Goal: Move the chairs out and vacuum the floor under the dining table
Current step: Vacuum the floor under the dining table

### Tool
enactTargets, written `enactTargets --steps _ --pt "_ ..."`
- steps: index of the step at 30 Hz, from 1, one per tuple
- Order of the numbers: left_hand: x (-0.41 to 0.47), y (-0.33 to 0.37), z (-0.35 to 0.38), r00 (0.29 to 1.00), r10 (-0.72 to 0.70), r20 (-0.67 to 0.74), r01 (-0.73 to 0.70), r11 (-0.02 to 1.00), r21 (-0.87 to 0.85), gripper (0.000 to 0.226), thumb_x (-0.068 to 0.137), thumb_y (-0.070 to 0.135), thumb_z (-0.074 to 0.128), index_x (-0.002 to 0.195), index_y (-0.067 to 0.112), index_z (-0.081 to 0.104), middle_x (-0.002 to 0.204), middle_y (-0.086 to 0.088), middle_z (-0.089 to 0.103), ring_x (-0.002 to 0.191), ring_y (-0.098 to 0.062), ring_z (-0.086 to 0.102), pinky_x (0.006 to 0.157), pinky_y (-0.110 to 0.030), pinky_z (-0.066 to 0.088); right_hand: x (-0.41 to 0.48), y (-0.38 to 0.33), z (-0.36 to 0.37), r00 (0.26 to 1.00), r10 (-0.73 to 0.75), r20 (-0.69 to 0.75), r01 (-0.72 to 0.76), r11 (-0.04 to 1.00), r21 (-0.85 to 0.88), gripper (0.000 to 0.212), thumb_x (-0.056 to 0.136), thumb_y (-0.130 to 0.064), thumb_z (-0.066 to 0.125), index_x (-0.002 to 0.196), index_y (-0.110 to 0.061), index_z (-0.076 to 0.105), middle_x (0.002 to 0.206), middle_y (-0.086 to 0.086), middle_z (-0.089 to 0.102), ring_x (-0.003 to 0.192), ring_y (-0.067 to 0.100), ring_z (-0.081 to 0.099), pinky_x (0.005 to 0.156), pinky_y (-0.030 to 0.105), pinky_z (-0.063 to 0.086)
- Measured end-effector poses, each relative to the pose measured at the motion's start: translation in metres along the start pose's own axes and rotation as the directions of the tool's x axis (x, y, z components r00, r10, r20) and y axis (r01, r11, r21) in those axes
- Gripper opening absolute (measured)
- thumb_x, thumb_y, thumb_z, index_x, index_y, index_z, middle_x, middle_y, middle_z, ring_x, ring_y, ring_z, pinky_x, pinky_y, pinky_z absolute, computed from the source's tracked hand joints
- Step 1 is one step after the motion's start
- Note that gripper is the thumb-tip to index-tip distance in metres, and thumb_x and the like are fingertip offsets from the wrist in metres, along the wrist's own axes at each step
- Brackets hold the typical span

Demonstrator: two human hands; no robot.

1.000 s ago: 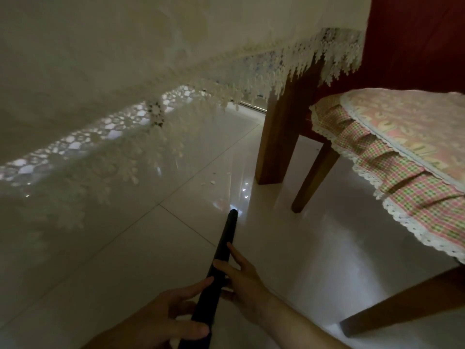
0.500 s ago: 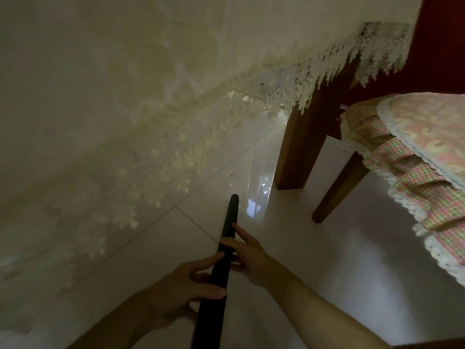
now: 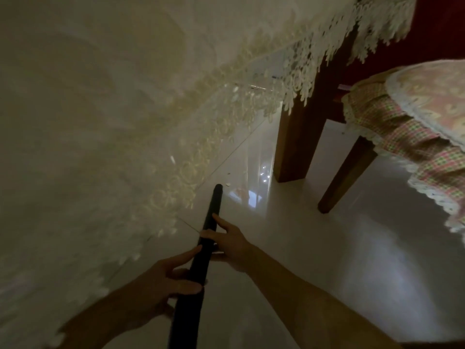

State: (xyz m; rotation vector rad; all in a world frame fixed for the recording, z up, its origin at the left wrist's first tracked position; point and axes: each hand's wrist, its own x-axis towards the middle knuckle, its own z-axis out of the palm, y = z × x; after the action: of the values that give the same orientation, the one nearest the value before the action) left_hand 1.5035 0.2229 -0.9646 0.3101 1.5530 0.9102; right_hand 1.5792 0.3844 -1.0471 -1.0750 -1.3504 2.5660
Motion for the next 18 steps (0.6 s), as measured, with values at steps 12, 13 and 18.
enactTargets --steps 12,13,18 --pt "0.034 -0.005 -0.006 0.991 0.094 0.1 -0.085 0.992 -0.093 0.113 0.027 0.021 0.1 0.13 0.04 0.058 0.113 -0.014 0.072 0.098 -0.035 0.068 0.071 -0.044 0.057 0.028 0.007 -0.022 0.996 -0.075 -0.051 0.08 0.991 0.106 0.082 0.084 -0.007 0.075 0.151 -0.028 0.034 0.107 0.01 0.069 0.086 0.025 0.071 0.075 0.039 0.06" --pt "0.036 -0.004 -0.006 0.991 0.101 0.093 -0.092 0.991 -0.093 0.11 0.031 0.018 0.098 0.131 0.039 0.057 0.113 -0.015 0.072 0.099 -0.034 0.068 0.072 -0.044 0.057 0.03 0.006 -0.023 0.996 -0.08 -0.051 0.085 0.99 0.112 0.082 0.084 -0.007 0.075 0.151 -0.027 0.034 0.107 0.01 0.069 0.087 0.025 0.071 0.076 0.041 0.06" --pt "0.044 0.007 -0.011 0.987 0.146 0.06 -0.139 0.985 -0.101 0.1 0.04 0.014 0.089 0.133 0.036 0.058 0.11 -0.018 0.072 0.085 -0.031 0.071 0.07 -0.041 0.056 0.039 -0.008 -0.02 0.995 -0.093 -0.042 0.097 0.989 0.108 0.081 0.085 -0.007 0.073 0.152 -0.025 0.032 0.112 0.012 0.065 0.084 0.023 0.07 0.065 0.032 0.06"
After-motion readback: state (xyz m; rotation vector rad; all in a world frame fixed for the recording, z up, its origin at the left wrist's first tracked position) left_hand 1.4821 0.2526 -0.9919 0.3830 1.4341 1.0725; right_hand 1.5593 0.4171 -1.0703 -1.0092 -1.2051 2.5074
